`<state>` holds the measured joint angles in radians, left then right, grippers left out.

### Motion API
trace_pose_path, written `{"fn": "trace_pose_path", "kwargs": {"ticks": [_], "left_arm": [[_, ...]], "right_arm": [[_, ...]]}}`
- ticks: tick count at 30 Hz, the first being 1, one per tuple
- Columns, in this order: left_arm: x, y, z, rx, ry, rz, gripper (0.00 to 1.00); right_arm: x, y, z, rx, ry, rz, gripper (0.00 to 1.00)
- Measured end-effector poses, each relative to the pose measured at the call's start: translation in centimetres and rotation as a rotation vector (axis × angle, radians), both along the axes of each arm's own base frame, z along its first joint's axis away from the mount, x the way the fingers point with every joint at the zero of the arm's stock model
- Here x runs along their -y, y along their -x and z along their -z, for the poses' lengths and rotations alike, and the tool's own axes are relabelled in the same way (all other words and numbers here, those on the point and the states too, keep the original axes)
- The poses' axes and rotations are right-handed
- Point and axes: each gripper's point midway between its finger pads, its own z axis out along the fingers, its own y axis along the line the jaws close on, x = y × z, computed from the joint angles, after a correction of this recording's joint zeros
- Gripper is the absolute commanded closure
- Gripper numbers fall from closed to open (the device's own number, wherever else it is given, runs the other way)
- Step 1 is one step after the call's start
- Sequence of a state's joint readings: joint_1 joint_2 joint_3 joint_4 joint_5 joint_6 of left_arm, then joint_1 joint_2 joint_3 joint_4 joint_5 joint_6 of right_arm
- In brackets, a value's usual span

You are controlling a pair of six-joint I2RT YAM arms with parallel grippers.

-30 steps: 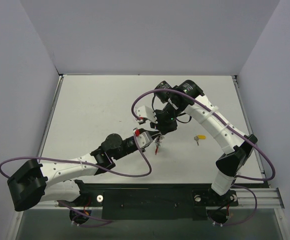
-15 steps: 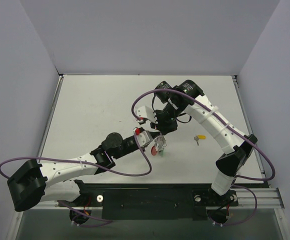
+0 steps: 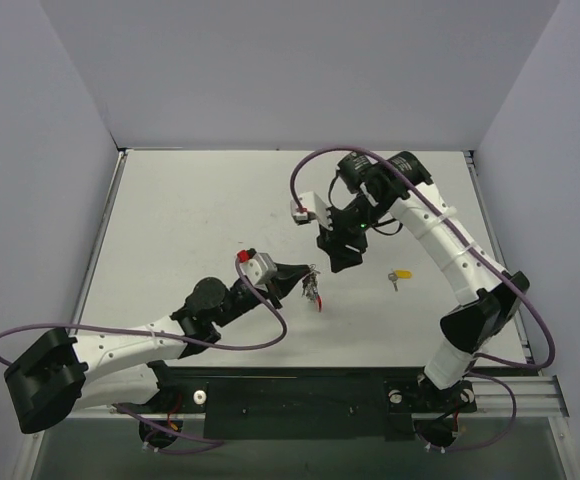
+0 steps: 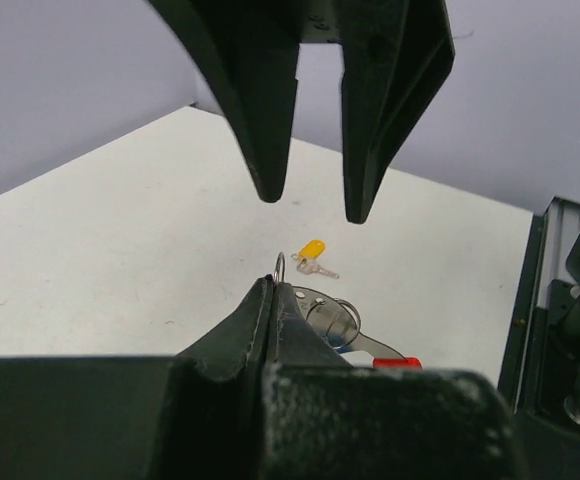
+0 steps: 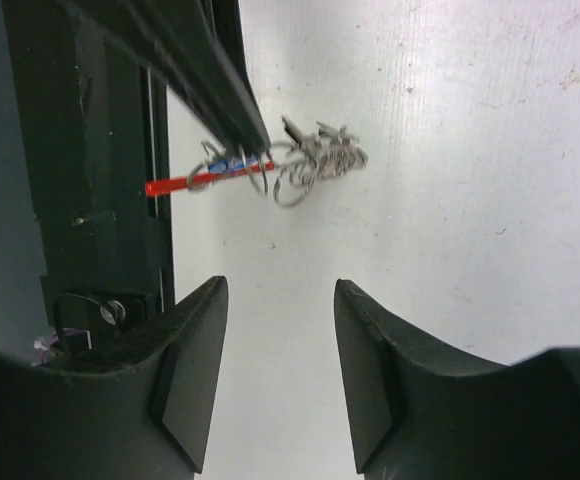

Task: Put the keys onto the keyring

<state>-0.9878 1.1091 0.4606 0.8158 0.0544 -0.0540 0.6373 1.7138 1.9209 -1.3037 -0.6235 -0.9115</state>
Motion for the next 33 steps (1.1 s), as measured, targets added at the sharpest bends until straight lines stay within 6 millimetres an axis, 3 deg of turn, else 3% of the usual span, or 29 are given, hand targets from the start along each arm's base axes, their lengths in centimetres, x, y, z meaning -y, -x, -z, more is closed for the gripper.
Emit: {"fn": "trace_pose_path", "kwargs": {"ticks": [2, 6, 9, 15, 22, 33], "left_arm": [[-0.4, 0.2, -0.3, -0.015, 0.051, -0.003, 1.0], [-1.1, 0.5, -0.8, -0.031, 0.137, -0.007, 1.0], [-1.5, 0.5, -1.7, -0.028, 0.206, -0.015, 1.0], [-1.7, 0.5, -3.2, -0.017, 0.288, -0.012, 1.0], [-1.7, 0.6, -3.5, -0.018, 0.313, -0.006, 1.0], [-1.1, 0.7, -2.6, -0.041, 0.299, 0.019, 1.0]], "right_arm": [[0.9, 0.2, 0.1, -0.019, -0.041, 0.017, 0.53], [3.0, 3.1, 0.8, -0.043, -0.123, -0.035, 0.51], [2.0, 3.9, -0.1, -0.026, -0.22, -0.108, 0.52], [-0.3, 2.8, -0.5, -0.044, -0.315, -0.159, 0.57], [-1.7, 1.4, -0.4, -0.066, -0.347, -0.161, 0.67], [-2.5, 1.9, -1.3, -0.084, -0.382, -0.164, 0.8]]}}
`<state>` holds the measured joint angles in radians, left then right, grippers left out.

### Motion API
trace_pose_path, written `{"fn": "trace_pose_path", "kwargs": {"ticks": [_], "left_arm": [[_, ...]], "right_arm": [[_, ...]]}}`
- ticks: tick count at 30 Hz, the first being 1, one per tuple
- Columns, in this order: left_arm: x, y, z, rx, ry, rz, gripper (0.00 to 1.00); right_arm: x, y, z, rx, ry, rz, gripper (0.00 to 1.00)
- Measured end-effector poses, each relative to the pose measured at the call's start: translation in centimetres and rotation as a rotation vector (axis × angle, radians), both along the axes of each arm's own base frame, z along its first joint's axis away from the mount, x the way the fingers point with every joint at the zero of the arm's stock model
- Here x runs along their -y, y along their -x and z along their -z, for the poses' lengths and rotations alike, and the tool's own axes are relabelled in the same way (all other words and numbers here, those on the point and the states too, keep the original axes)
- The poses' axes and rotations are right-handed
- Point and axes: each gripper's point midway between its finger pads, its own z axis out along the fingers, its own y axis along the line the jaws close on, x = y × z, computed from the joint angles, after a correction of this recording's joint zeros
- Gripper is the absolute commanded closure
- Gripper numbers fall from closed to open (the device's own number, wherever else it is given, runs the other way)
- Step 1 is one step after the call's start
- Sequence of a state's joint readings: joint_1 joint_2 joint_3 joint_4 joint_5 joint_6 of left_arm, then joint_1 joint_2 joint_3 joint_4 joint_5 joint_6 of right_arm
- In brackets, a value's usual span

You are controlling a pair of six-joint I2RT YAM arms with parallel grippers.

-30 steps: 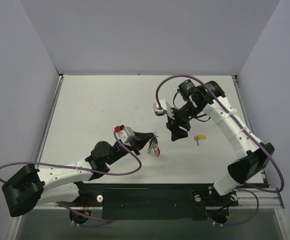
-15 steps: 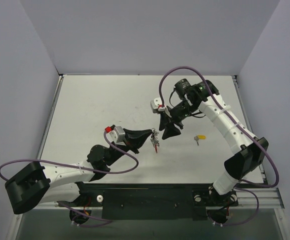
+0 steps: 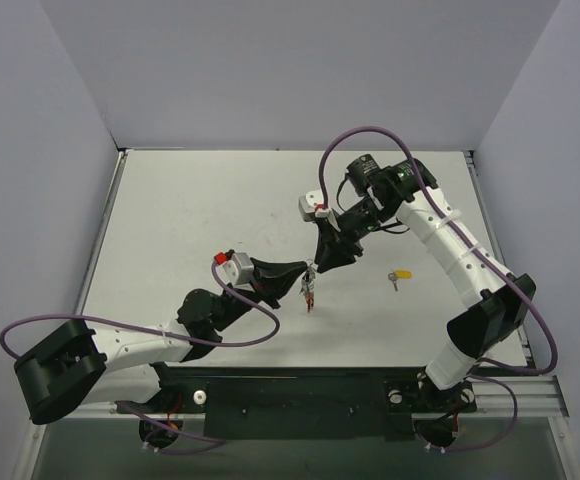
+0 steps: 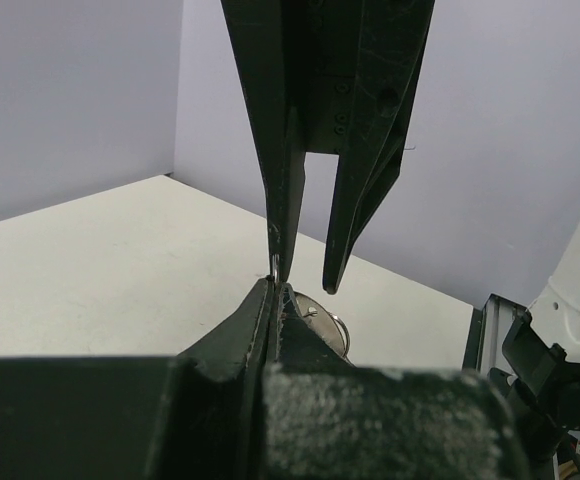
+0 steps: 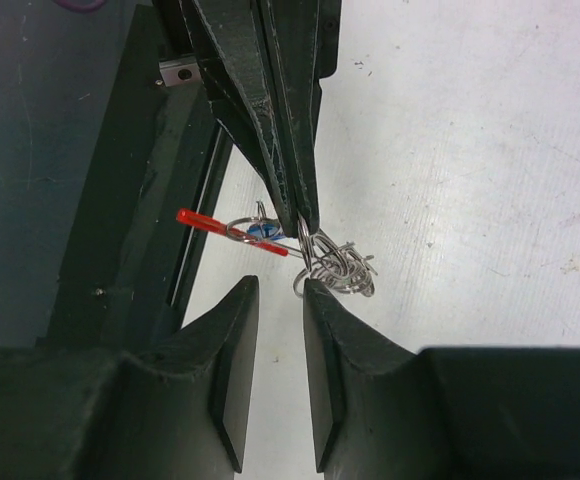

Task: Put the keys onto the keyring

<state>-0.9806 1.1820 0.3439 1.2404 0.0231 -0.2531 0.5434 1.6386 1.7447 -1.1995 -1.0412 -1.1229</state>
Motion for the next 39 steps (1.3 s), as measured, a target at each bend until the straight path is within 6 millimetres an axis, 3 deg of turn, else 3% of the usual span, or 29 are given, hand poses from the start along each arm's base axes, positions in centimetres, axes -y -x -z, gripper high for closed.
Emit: {"fn": "trace_pose_path", "kwargs": {"ticks": [11, 39], "left_arm": [[0.1, 0.0, 0.1, -0.005, 0.002, 0.007, 1.0], [0.3, 0.2, 0.0, -0.012, 0.02, 0.023, 1.0]], "right_arm": [[-0.5, 0.3, 0.4, -0.032, 0.011, 0.002, 0.84], [-1.2, -0.6, 0.1, -0.039, 0.03, 0.057, 0.82]]}}
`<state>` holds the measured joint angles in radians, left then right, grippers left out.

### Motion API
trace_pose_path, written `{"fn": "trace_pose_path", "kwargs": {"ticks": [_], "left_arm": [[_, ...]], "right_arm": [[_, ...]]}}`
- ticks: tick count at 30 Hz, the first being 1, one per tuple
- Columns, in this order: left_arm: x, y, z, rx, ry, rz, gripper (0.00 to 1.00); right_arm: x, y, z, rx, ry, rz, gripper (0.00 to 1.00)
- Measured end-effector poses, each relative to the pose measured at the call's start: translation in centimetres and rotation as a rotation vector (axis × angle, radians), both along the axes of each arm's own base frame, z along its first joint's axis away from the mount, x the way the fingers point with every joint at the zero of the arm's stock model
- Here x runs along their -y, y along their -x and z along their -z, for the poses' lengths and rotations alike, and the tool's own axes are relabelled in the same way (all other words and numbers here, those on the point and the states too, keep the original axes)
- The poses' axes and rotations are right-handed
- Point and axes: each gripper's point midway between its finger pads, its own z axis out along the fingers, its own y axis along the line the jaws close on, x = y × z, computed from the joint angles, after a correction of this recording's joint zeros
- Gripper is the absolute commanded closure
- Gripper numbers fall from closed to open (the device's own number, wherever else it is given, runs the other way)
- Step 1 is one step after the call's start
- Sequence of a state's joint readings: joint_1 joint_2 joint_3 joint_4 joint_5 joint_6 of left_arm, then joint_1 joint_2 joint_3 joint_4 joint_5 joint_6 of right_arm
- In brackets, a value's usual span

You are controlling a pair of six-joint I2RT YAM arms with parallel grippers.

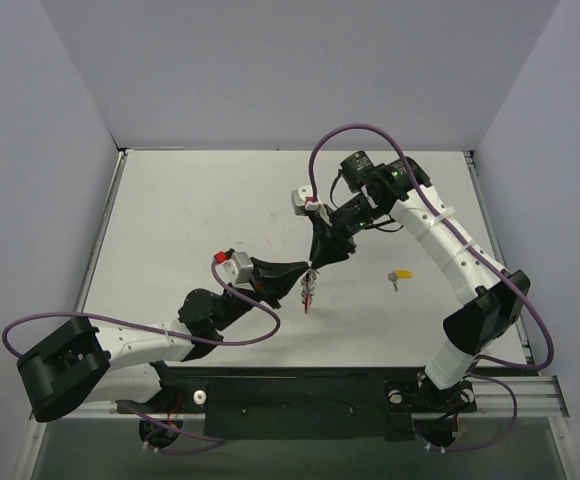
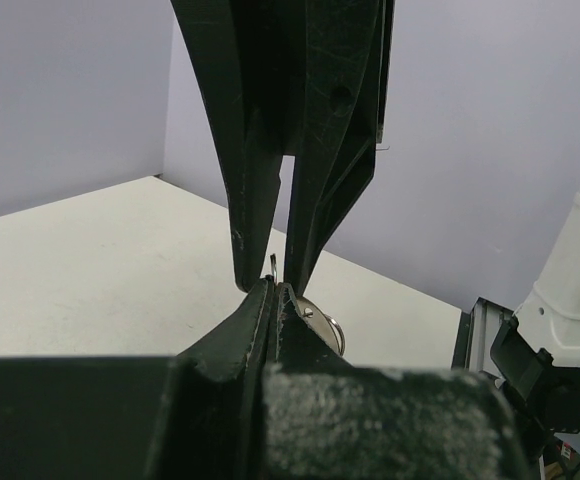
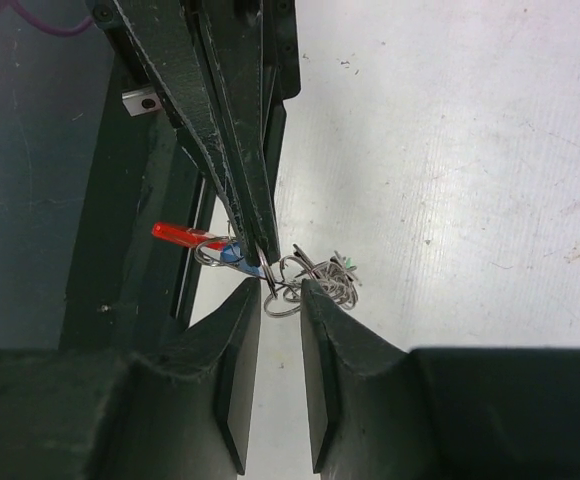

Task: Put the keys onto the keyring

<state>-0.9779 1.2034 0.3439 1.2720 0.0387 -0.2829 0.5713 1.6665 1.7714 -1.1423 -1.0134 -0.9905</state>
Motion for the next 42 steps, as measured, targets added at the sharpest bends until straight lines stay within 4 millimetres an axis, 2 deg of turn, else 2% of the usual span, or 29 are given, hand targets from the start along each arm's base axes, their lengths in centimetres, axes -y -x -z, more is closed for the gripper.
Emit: {"fn": "trace_pose_path", "kwargs": {"ticks": [3, 12, 21, 22, 23, 26, 28, 32, 38, 42], "left_arm": [[0.0, 0.0, 0.1, -0.003, -0.002, 0.0, 1.0], [0.0, -0.1, 0.3, -0.008, -0.005, -0.006, 1.0], [-0.1, -0.5, 0.6, -0.021, -0.014, -0.023, 1.0], [-0.1, -0.5, 0.7, -0.024, -0.016, -0.025, 0.97], [-0.1, -0.6, 0.9, -0.03, -0.023, -0.029, 0.88], [0.0, -0.7, 1.6, -0.045, -0.04, -0.031, 0.71], [0.1, -0.8, 1.9, -0.051, -0.05, -0.031, 0.66], [0.1, -0.8, 2.2, -0.052, -0.067, -0.029, 0.58], [-0.5, -0.5, 2.3, -0.024, -0.128, -0.041, 0.55], [-0.9, -0.5, 2.6, -0.006, -0.167, -0.053, 0.55]], "right_arm": [[-0.1, -0.1, -0.1, 0.002, -0.002, 0.004, 1.0], [-0.1, 0.0, 0.1, -0.006, 0.019, 0.016, 1.0], [0.0, -0.3, 0.3, -0.012, 0.111, 0.097, 1.0], [-0.1, -0.4, 0.4, -0.016, 0.121, 0.107, 1.0], [0.0, -0.5, 0.6, -0.023, 0.135, 0.121, 1.0], [0.2, -0.7, 1.3, -0.046, 0.184, 0.164, 1.0], [0.5, -1.0, 1.6, -0.054, 0.221, 0.189, 1.0], [1.0, -1.5, 1.7, -0.052, 0.29, 0.199, 1.0], [1.0, -3.8, 2.5, 0.012, 0.371, 0.194, 1.0], [1.4, -4.2, 3.8, 0.034, 0.447, 0.192, 1.0]]}}
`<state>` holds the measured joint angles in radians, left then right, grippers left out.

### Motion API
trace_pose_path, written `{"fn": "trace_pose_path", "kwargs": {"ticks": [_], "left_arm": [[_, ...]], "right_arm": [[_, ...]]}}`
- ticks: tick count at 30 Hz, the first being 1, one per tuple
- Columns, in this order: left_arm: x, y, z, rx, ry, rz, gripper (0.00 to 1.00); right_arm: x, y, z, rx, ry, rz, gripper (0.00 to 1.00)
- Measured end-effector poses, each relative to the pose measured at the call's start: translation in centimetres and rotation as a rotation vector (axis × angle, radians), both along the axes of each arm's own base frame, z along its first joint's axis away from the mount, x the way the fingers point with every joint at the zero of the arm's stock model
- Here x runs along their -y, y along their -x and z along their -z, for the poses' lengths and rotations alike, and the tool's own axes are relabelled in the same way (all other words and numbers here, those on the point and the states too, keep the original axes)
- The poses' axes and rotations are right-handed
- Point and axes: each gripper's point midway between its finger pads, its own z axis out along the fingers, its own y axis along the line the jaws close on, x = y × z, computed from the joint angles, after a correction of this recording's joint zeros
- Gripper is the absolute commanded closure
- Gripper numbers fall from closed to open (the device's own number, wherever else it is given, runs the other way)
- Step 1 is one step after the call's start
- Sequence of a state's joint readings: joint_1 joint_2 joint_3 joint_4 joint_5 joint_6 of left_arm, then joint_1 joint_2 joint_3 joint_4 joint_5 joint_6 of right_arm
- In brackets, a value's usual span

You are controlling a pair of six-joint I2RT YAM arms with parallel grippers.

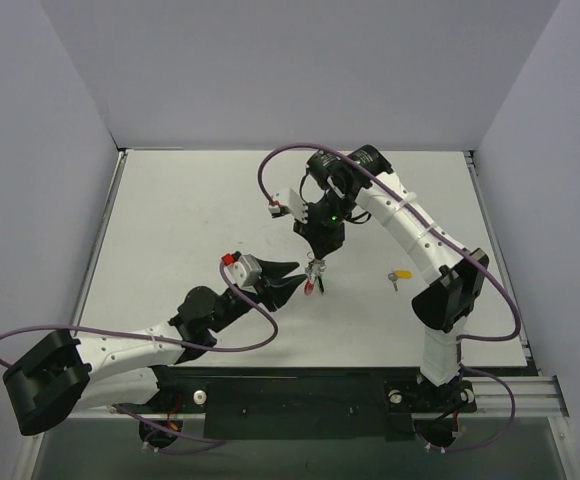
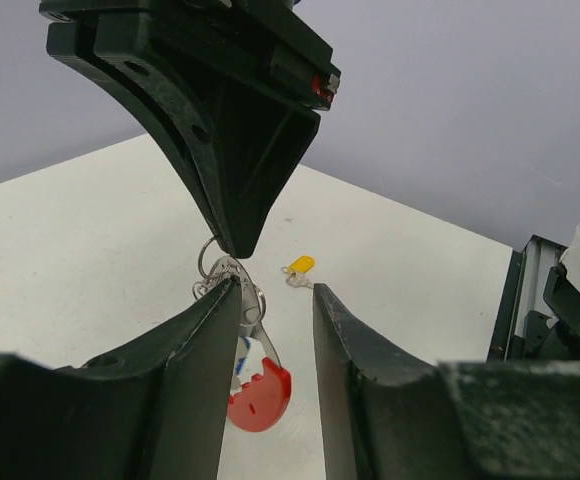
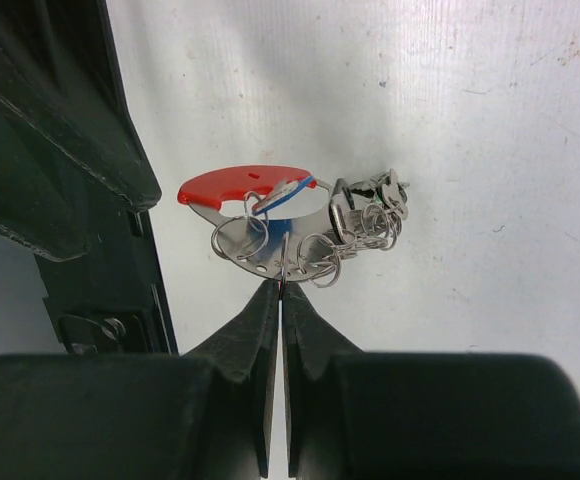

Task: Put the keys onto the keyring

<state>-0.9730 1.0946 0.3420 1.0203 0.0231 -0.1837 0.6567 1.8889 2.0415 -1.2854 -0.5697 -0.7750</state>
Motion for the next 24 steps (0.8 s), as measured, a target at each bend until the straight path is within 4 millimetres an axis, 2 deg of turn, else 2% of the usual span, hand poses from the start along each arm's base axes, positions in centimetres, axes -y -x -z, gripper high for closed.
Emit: {"fn": "trace_pose_path", "kwargs": {"ticks": [7, 14, 18, 21, 24], "left_arm": [[0.3, -0.1, 1.3, -0.031, -0.033, 0.003, 0.55], [1.7, 0.4, 4.1, -0.113, -0.083, 0.02, 0.55], [2.6, 0.5, 4.0, -0.123, -0.087, 0.018, 0.56], [3.2, 0.2, 3.8, -0.125, -0.097, 0.0, 0.63], [3.7, -0.2, 3.8, -0.122, -0.134, -0.032, 0.66]], "right_arm": [[0.5, -0.1, 0.6, 0.005, 0.054, 0.024, 1.0], [0.5, -0.2, 1.1, -0.016, 0.076, 0.048, 1.0], [0.5, -0.1, 1.2, -0.021, 0.079, 0.061, 1.0], [0.5, -0.1, 1.2, -0.024, 0.08, 0.065, 1.0], [0.5, -0.1, 1.2, -0.025, 0.08, 0.07, 1.0]]}}
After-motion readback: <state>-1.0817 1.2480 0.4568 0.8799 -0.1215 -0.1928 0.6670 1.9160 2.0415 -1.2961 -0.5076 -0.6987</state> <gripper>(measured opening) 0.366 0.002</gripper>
